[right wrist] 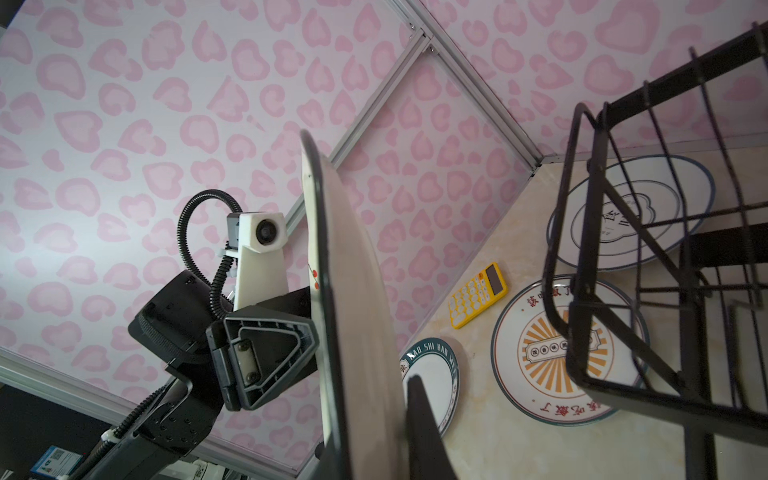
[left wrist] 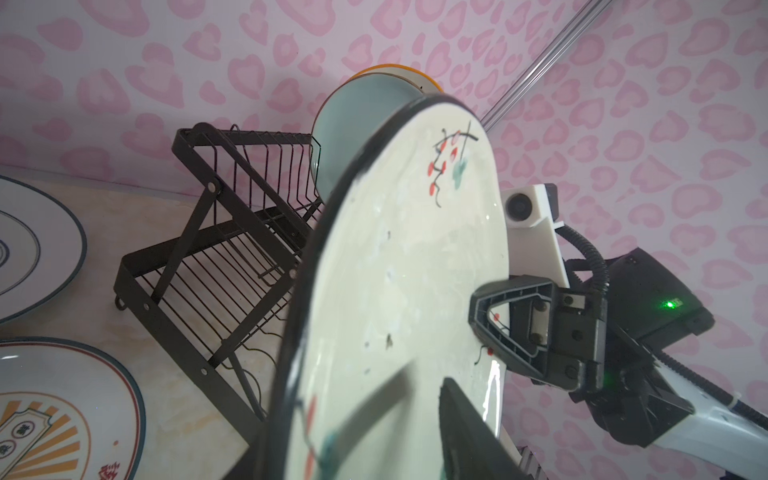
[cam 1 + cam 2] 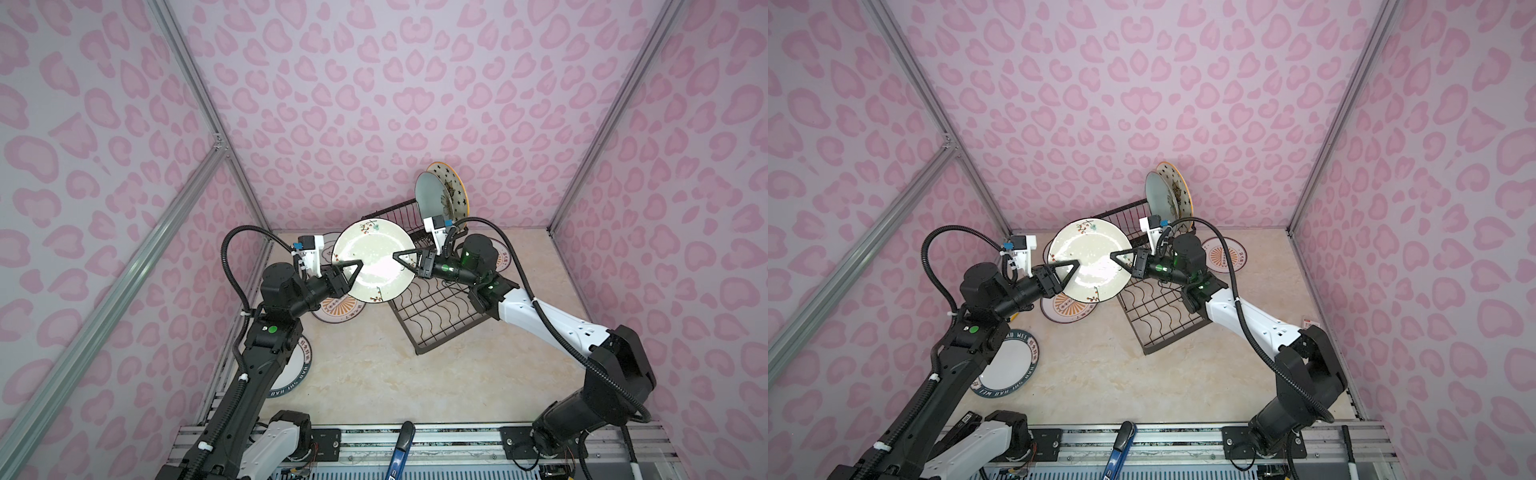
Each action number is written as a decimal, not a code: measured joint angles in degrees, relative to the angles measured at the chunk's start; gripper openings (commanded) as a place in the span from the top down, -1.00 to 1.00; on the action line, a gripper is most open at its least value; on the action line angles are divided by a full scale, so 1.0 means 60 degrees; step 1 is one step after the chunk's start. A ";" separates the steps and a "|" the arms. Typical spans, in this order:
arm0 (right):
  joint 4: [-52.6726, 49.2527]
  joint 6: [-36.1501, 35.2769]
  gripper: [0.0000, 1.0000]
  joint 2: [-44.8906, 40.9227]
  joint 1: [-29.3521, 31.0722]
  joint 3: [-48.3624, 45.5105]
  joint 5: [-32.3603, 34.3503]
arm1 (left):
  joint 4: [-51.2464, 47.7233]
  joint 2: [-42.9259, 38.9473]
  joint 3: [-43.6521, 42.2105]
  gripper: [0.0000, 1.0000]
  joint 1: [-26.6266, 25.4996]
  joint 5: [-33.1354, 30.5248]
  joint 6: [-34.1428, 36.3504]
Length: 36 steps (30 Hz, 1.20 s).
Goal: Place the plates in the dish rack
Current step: 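Carry the berry plate to the rack with the right gripper while the left releases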
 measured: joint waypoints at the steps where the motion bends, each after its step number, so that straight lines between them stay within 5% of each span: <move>1: -0.0153 -0.0095 1.00 -0.0015 -0.0051 0.0066 0.0076 | -0.0044 -0.0044 -0.0011 -0.22 0.0000 0.0004 0.0047; 17: -0.2557 -0.2120 1.00 -0.0015 -0.0576 0.2543 0.1628 | -0.1071 -0.0984 -0.0412 -0.34 0.0000 -0.0211 0.0510; 36: -0.6167 -0.5869 1.00 0.1333 -0.0554 0.6339 0.6043 | -0.1468 -0.1417 -0.0550 -0.34 0.0000 -0.0372 0.0645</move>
